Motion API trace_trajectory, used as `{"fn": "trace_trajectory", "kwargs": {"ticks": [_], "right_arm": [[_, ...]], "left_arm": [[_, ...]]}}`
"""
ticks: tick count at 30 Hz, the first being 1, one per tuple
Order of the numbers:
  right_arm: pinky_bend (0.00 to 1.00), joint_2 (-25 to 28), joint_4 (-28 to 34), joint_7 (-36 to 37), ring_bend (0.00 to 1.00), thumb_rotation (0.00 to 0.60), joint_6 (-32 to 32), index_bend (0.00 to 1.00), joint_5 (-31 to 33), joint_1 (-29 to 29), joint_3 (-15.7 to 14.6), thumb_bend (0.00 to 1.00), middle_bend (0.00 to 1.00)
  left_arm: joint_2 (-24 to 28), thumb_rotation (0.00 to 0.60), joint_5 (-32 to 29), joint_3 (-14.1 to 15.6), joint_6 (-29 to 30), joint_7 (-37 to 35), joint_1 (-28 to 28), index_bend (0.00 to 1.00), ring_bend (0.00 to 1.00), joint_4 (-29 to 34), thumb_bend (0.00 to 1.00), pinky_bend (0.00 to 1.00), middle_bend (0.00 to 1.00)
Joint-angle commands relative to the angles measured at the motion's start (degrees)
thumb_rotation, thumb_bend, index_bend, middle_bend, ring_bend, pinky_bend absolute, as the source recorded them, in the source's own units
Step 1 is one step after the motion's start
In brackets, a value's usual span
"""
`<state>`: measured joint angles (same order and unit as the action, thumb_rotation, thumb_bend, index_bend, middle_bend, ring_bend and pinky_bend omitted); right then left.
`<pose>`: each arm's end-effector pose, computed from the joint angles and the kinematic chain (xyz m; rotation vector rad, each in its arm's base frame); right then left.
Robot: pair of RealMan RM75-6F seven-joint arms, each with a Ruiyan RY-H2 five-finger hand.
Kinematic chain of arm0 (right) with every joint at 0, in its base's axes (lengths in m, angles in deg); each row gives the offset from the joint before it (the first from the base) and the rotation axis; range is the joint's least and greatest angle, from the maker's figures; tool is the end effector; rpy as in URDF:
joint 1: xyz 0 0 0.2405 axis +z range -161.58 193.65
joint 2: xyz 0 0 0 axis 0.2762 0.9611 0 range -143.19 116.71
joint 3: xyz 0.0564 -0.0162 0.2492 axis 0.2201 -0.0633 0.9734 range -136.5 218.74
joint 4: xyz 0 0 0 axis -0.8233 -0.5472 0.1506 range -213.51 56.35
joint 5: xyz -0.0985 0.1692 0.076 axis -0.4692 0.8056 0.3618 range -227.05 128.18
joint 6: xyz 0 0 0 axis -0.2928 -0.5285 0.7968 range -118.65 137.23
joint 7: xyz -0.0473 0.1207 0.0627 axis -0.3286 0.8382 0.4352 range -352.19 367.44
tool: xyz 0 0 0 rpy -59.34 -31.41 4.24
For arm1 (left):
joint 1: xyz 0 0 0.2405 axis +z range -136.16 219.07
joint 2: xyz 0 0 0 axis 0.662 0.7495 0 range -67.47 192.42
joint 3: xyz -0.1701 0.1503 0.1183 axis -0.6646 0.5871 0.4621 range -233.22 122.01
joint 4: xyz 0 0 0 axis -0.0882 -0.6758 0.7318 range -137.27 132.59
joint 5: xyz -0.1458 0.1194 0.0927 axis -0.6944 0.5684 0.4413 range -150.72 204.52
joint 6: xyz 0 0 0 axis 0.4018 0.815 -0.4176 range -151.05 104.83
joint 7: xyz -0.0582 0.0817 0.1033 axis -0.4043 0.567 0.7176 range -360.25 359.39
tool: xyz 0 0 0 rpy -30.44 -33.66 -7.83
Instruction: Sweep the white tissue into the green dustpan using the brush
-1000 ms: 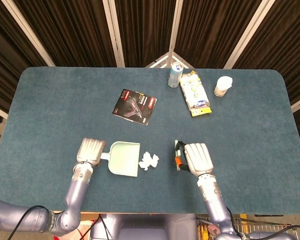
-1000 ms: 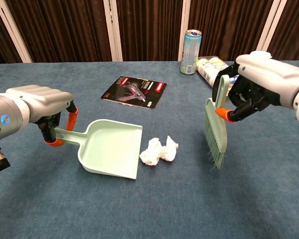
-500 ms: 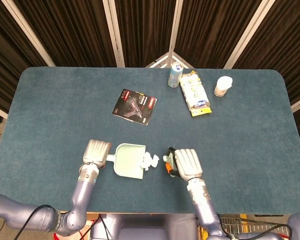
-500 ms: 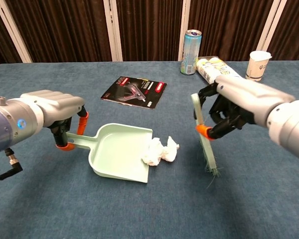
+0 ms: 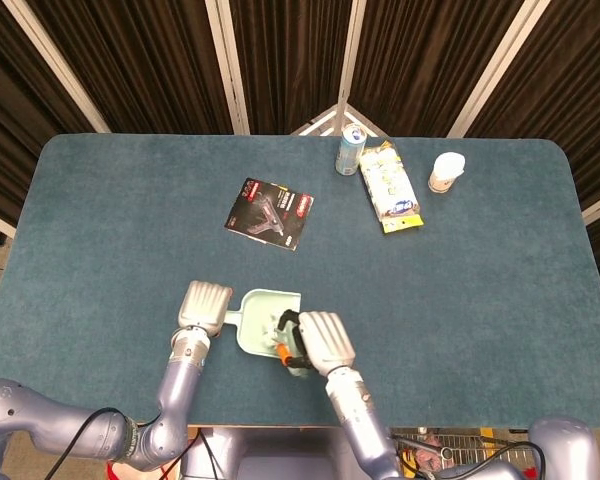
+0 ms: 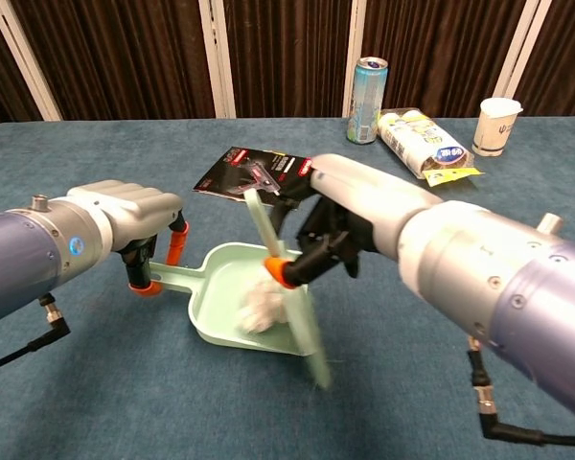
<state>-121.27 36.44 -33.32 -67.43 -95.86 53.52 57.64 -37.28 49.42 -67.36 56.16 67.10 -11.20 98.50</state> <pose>-0.0228 -0.2337 -0.0446 1.6297 -1.4969 1.1475 -0.0945 0.2978 -0.0543 -1.8157 -0.8737 -0.3858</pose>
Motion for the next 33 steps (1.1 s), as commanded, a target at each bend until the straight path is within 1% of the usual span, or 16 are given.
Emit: {"fn": "trace_trajectory", "kwargs": {"ticks": [1, 8, 12, 15, 19, 22, 29, 33], "right_arm": [[0.7, -1.1, 1.5, -0.5, 0.87, 0.6, -0.4, 0.86, -0.1, 1.0, 1.0, 0.63, 0.86], [0.7, -1.5, 3.4, 0.6, 0.87, 0.6, -2.3, 0.86, 0.2, 1.6, 3.3, 0.63, 0.86], [0.7, -0.4, 3.1, 0.6, 0.88, 0.6, -3.7, 0.86, -0.6, 1.6, 4.3, 0.64, 0.86], [0.7, 1.5, 2.6, -0.1, 0.88, 0.6, -4.6, 0.86, -1.7, 1.4, 4.2, 0.64, 0.86], [0.7, 4.5, 1.2, -0.7, 0.88, 0.6, -5.0, 0.86, -2.8, 0.3, 2.0, 0.64, 0.86], [0.7, 5.6, 0.0, -0.1, 0.88, 0.6, -4.9, 0.86, -2.0, -0.9, 0.0, 0.63, 0.86], [0.7, 5.7, -2.4, 1.7, 0.87, 0.6, -4.2, 0.87, -1.6, -2.3, -3.0, 0.64, 0.86], [0.7, 4.6, -2.5, 2.9, 0.87, 0.6, -3.8, 0.87, -1.4, -2.6, -3.7, 0.64, 0.86]], "left_arm": [[-0.1, 0.6, -0.1, -0.2, 0.3, 0.1, -0.2, 0.65, 0.98, 0.2, 0.52, 1.0, 1.0], [-0.1, 0.6, -0.4, -0.1, 0.9, 0.2, -0.5, 0.65, 0.98, 0.6, 0.52, 1.0, 1.0], [0.1, 0.6, -0.5, 0.0, 1.1, 0.1, -0.5, 0.65, 0.98, 1.0, 0.52, 1.0, 1.0], [0.3, 0.6, -0.4, 0.2, 1.2, 0.0, -0.5, 0.65, 0.98, 1.4, 0.52, 1.0, 1.0], [0.6, 0.6, -0.4, 0.3, 1.5, -0.3, -0.3, 0.65, 0.98, 1.8, 0.52, 1.0, 1.0], [0.6, 0.6, -0.5, 0.3, 1.9, -0.5, -0.2, 0.65, 0.98, 2.2, 0.52, 1.0, 1.0], [0.5, 0.6, -0.7, 0.1, 2.9, -0.2, -0.5, 0.65, 0.98, 3.4, 0.52, 1.0, 1.0], [0.4, 0.6, -0.8, 0.0, 3.3, 0.1, -0.7, 0.65, 0.98, 3.6, 0.52, 1.0, 1.0]]}}
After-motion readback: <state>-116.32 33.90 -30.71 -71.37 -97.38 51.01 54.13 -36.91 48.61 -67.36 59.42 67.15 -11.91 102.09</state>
